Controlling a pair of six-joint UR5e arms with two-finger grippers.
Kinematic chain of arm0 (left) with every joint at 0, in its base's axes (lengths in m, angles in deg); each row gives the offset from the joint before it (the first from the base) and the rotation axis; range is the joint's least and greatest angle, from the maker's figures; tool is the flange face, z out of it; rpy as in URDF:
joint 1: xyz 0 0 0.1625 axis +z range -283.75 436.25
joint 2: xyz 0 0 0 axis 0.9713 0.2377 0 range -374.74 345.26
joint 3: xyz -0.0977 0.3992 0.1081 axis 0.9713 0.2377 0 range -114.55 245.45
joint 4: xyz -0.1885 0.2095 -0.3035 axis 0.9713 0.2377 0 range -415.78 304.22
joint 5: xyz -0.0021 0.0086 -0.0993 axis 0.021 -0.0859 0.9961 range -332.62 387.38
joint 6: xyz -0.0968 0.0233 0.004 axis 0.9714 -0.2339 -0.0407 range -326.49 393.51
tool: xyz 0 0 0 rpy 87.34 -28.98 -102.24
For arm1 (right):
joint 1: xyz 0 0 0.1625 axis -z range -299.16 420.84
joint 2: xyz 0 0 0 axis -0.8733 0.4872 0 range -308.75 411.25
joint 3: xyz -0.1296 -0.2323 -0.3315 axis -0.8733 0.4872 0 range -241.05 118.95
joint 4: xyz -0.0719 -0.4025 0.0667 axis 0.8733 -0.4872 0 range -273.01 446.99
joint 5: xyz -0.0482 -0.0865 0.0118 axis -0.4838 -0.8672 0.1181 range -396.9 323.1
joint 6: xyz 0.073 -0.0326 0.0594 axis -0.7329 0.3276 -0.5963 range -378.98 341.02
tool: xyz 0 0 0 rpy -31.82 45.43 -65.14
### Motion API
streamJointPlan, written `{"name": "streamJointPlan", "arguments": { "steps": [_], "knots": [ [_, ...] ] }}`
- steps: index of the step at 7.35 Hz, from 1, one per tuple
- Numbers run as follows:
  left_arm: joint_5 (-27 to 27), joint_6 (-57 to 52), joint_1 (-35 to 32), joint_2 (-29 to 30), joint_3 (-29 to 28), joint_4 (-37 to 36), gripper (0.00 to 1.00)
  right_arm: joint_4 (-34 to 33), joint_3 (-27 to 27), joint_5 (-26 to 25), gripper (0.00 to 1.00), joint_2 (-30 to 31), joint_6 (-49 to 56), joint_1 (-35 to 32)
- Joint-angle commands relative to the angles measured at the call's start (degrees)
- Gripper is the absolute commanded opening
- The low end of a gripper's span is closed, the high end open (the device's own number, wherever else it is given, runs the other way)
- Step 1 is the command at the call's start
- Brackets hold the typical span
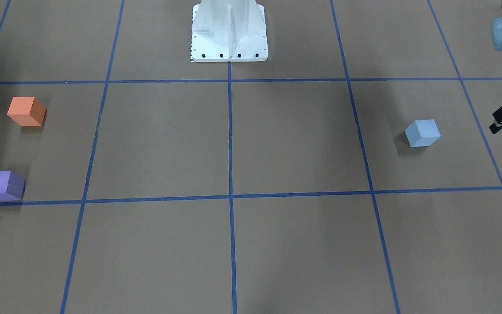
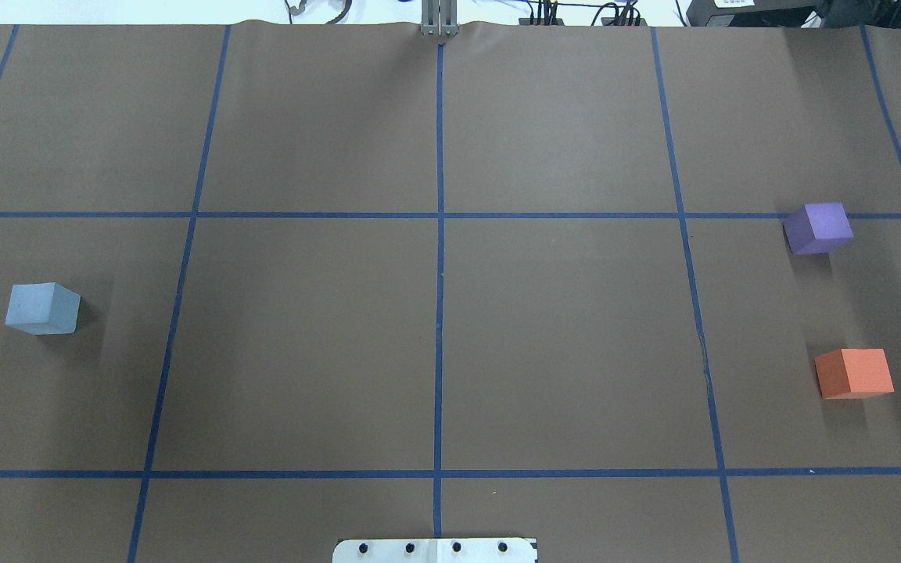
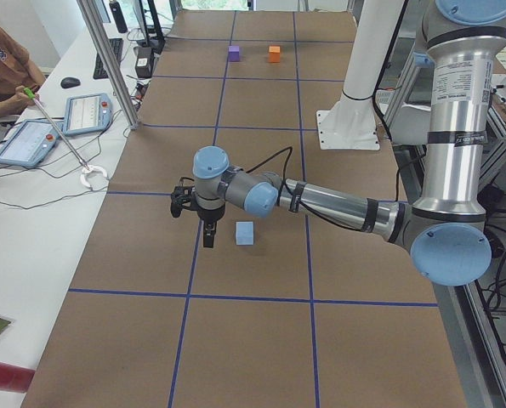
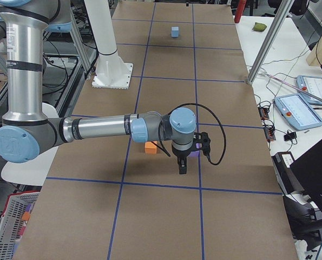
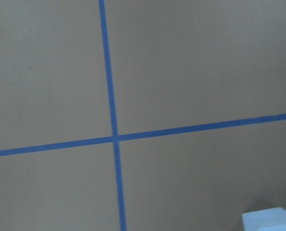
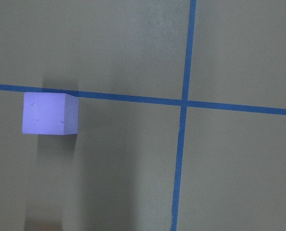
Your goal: Place blue block between orange and purple blocks
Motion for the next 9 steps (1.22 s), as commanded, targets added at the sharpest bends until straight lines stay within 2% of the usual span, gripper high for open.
{"name": "streamJointPlan", "arguments": {
  "steps": [1,3,6,9],
  "knots": [
    [-0.76,15.05,7.32,-2.32,0.21,9.39,1.00,0.00,-0.06,0.00,1.00,0.04,0.00,0.00],
    [-5.05,17.19,12.94,-2.60,0.12,9.78,1.00,0.00,-0.06,0.00,1.00,0.04,0.09,0.00],
    [-5.68,17.83,18.05,-2.86,-0.23,9.78,1.00,-0.09,0.03,-0.09,1.00,0.04,0.09,0.00],
    [-9.28,17.39,21.22,-3.48,-0.93,9.52,1.00,-0.09,0.12,-0.09,1.00,0.04,0.09,0.00]
  ]
}}
